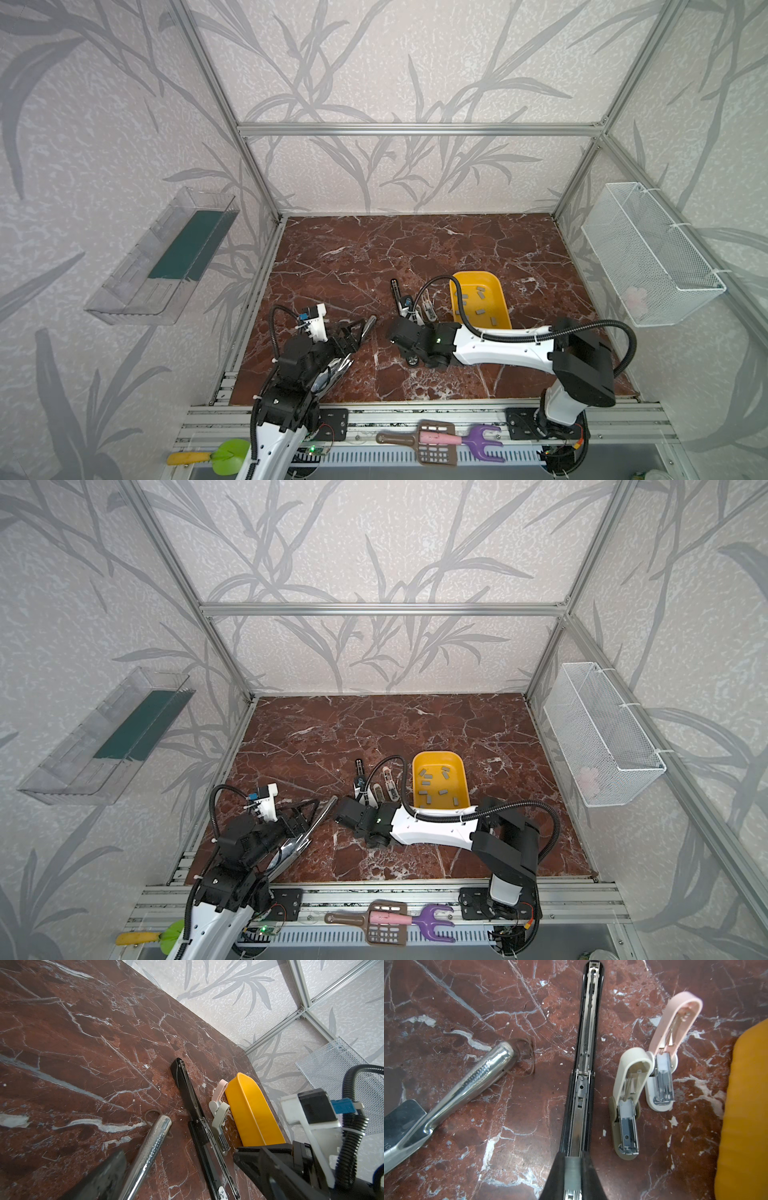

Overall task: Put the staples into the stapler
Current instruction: 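Lower the held staple strip into the open black stapler's channel with the right gripper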

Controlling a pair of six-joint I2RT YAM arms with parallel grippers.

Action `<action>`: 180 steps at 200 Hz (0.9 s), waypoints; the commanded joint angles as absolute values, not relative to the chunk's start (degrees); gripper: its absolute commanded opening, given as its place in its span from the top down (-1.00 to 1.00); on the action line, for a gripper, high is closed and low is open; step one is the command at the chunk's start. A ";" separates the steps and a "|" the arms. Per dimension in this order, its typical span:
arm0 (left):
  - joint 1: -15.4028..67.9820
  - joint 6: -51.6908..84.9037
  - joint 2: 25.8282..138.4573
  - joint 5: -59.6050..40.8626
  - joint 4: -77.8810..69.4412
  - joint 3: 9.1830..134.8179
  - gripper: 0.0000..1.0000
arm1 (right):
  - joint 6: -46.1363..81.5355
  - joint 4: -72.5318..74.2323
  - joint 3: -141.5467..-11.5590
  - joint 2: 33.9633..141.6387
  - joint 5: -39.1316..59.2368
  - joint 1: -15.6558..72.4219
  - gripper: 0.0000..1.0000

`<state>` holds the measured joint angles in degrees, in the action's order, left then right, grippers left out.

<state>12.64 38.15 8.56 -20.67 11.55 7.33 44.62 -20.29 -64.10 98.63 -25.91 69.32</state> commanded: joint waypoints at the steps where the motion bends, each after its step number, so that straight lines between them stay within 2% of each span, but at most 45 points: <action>1: 12.83 38.58 8.08 -19.96 10.73 6.90 -0.98 | 45.86 -23.14 -64.77 98.11 -28.13 69.51 1.00; 37: 12.92 38.41 8.07 -20.34 10.64 6.99 -0.98 | 46.11 -19.08 -60.23 94.92 -27.48 69.52 1.00; 180: 12.92 38.50 8.06 -20.65 10.55 6.94 -0.98 | 44.31 -18.72 -61.61 97.47 -25.77 69.58 1.00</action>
